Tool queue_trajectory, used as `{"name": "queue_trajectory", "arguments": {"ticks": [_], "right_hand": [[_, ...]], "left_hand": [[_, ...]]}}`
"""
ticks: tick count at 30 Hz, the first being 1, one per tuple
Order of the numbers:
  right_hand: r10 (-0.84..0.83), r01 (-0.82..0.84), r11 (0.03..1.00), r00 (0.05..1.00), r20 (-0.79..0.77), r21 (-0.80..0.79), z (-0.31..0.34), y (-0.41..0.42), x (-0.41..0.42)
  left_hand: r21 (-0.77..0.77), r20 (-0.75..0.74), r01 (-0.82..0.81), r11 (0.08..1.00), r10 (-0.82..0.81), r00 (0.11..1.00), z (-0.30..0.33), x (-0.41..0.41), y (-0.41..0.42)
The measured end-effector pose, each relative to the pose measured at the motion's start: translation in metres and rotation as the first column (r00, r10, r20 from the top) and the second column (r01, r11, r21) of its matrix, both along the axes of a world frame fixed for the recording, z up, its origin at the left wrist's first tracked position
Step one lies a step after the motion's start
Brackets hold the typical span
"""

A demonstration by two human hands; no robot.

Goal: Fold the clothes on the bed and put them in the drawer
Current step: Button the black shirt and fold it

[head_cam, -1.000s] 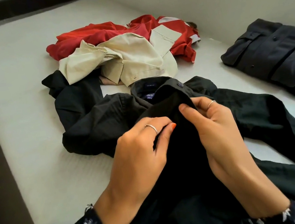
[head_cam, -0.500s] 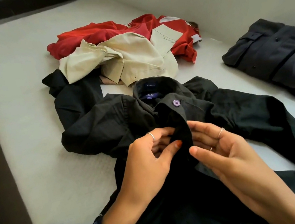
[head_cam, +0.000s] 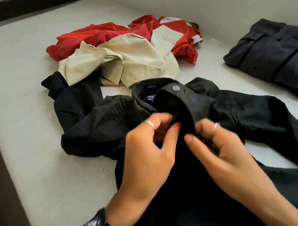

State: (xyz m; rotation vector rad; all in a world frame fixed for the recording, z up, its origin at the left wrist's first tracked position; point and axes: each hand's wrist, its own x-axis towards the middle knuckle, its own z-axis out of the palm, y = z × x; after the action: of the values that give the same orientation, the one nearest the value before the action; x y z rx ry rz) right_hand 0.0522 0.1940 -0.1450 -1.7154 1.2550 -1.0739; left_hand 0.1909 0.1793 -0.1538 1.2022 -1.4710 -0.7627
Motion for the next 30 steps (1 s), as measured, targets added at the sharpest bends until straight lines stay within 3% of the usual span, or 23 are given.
{"name": "queue_trajectory", "arguments": {"ticks": [4,8,10,11,13,15,16,18,23,30], "right_hand": [[0.025,-0.011,0.98,0.997,0.07,-0.197,0.043,-0.043,0.02],[0.009,0.026,0.984,0.981,0.195,-0.174,0.084,-0.074,0.016],[-0.011,0.028,0.998,0.956,0.294,-0.054,0.09,-0.08,0.001],[-0.029,0.03,1.0,0.95,0.311,0.002,0.09,-0.078,-0.008],[-0.078,0.054,0.995,0.95,0.302,0.086,0.077,-0.071,-0.027],[-0.126,0.079,0.983,0.946,0.298,0.164,0.057,-0.056,-0.042],[-0.142,0.08,0.976,0.939,0.315,0.203,0.048,-0.048,-0.049],[-0.177,0.084,0.958,0.925,0.337,0.275,0.034,-0.029,-0.061],[-0.245,0.102,0.917,0.907,0.342,0.385,0.016,0.003,-0.08],[-0.288,0.102,0.892,0.879,0.38,0.44,0.015,0.025,-0.087]], "left_hand": [[-0.205,0.01,-0.139,0.969,0.144,0.989,0.045,-0.001,-0.033],[-0.287,0.141,-0.136,0.948,0.182,0.973,0.097,-0.009,-0.066],[-0.198,0.168,-0.086,0.976,0.121,0.978,0.103,-0.02,-0.076],[-0.106,0.107,-0.05,0.993,0.062,0.992,0.099,-0.025,-0.076],[0.157,-0.242,0.122,0.98,-0.081,0.967,0.086,-0.035,-0.065],[0.302,-0.59,0.369,0.879,-0.131,0.797,0.068,-0.046,-0.042],[0.31,-0.653,0.43,0.848,-0.139,0.744,0.057,-0.052,-0.032],[0.316,-0.682,0.433,0.845,-0.115,0.722,0.036,-0.069,-0.014],[0.424,-0.503,0.142,0.894,0.102,0.858,0.01,-0.099,0.016],[0.531,-0.657,0.236,0.814,0.219,0.722,0.007,-0.117,0.043]]}}
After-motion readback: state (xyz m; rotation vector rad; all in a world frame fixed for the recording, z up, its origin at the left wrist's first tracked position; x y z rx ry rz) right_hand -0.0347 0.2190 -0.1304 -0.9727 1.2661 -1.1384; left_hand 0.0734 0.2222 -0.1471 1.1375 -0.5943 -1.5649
